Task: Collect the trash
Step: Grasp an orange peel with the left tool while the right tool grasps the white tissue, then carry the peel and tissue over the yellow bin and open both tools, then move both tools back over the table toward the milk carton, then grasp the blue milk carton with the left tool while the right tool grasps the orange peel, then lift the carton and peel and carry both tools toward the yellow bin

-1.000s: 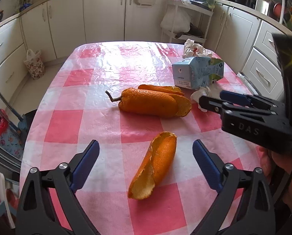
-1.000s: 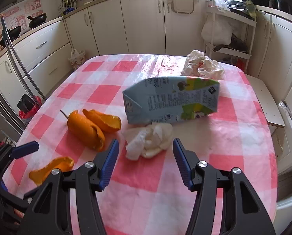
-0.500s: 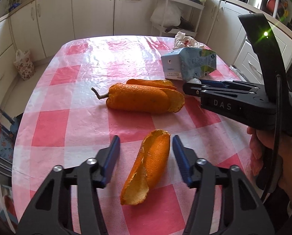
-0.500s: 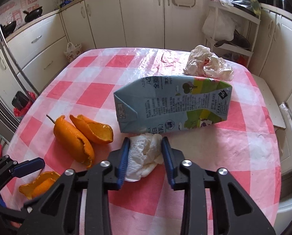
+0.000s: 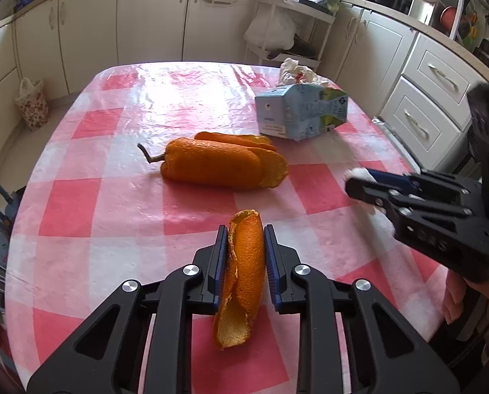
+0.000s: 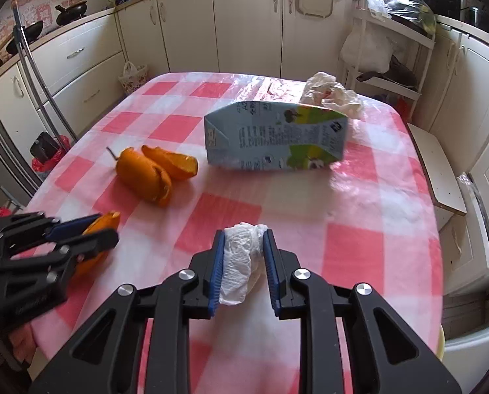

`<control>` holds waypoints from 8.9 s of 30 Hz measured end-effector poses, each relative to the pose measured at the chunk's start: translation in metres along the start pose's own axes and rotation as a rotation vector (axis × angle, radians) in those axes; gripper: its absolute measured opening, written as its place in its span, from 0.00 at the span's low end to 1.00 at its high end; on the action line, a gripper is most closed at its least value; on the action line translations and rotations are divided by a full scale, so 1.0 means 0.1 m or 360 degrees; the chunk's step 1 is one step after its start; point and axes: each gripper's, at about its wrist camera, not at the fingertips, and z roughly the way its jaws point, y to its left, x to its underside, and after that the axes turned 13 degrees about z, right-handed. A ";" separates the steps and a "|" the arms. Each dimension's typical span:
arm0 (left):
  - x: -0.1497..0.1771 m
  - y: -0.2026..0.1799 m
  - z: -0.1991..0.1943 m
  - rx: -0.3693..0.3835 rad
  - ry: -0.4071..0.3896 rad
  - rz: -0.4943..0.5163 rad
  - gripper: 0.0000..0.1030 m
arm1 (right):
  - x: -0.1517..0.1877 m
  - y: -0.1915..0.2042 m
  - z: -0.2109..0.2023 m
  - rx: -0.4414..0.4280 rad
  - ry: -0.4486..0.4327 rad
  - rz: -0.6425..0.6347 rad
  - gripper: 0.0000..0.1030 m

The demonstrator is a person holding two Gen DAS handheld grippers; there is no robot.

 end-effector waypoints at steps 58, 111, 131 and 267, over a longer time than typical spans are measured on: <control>-0.62 -2.44 0.07 0.0553 -0.0230 0.0461 0.19 | 0.82 -2.02 -1.19 0.0287 -0.0307 0.0648 0.24; -0.82 -2.99 0.37 0.0476 -0.0123 0.0515 0.65 | 0.98 -2.56 -1.48 0.0337 -0.0518 0.1041 0.57; -0.58 -1.33 -0.41 0.0132 -0.0270 0.0328 0.78 | 0.96 -1.20 -1.34 0.0179 -0.0359 0.0298 0.66; -0.40 -0.96 -0.20 0.0135 -0.0021 0.0588 0.31 | 0.46 -0.62 -0.81 -0.0040 -0.0140 -0.0015 0.18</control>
